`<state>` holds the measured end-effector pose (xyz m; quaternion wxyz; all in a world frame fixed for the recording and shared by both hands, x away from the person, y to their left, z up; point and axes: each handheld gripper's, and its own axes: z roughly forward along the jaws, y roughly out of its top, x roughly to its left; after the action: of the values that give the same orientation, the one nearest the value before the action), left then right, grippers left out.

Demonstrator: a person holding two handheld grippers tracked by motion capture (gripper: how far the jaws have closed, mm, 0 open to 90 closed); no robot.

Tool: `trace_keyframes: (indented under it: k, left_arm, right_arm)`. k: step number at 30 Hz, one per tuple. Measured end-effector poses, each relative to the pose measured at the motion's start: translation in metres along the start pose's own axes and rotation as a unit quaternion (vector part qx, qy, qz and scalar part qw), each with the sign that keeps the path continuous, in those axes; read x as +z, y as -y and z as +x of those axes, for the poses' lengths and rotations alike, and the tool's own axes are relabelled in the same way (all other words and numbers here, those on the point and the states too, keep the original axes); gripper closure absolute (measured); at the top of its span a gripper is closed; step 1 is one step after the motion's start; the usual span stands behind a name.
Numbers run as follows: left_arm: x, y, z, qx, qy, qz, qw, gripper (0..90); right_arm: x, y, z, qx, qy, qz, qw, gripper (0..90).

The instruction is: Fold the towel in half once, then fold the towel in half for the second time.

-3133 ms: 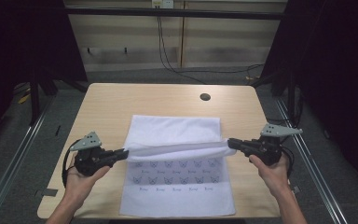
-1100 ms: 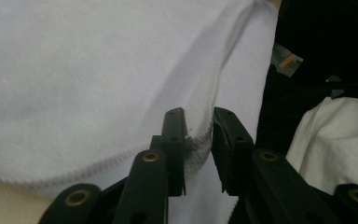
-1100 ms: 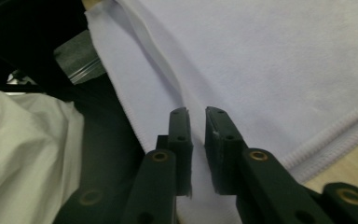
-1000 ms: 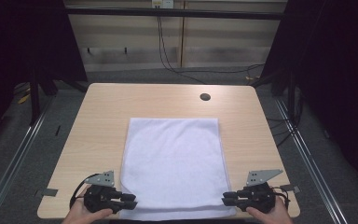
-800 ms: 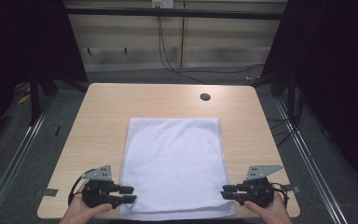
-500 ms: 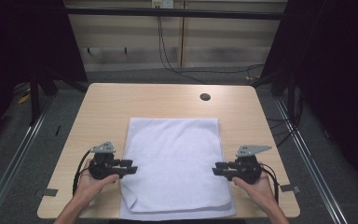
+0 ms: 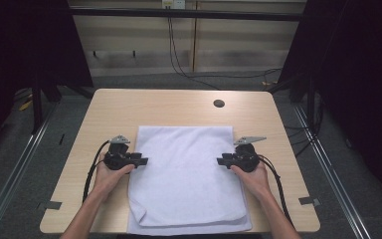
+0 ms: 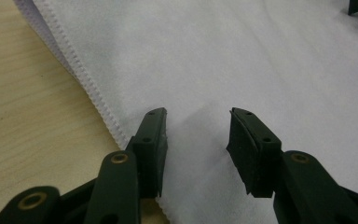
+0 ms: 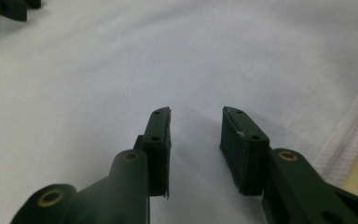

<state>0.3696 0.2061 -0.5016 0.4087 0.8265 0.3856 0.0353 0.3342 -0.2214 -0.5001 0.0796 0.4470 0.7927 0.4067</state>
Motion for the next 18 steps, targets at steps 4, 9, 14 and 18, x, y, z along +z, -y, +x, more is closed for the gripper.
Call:
trace_keyframes:
  k: [4, 9, 14, 18]
  left_arm:
    - [-0.004, 0.004, -0.005, 0.011, -0.001, 0.006, 0.9999, 56.8]
    - [-0.014, 0.017, -0.014, 0.013, 0.017, 0.010, 0.9997, 57.7]
    - [-0.022, 0.027, -0.027, 0.042, 0.018, 0.017, 0.9988, 58.5]
    - [-0.026, 0.032, -0.032, 0.037, 0.024, 0.016, 0.9989, 57.7]
  right_arm:
    - [0.001, 0.004, 0.003, -0.002, 0.004, 0.015, 0.9999, 63.3]
    - [-0.009, 0.013, 0.010, -0.005, -0.005, 0.029, 0.9995, 65.0]
    - [-0.017, 0.019, 0.018, -0.011, -0.014, 0.046, 0.9988, 64.8]
    - [-0.023, 0.024, 0.026, -0.022, -0.019, 0.057, 0.9979, 64.8]
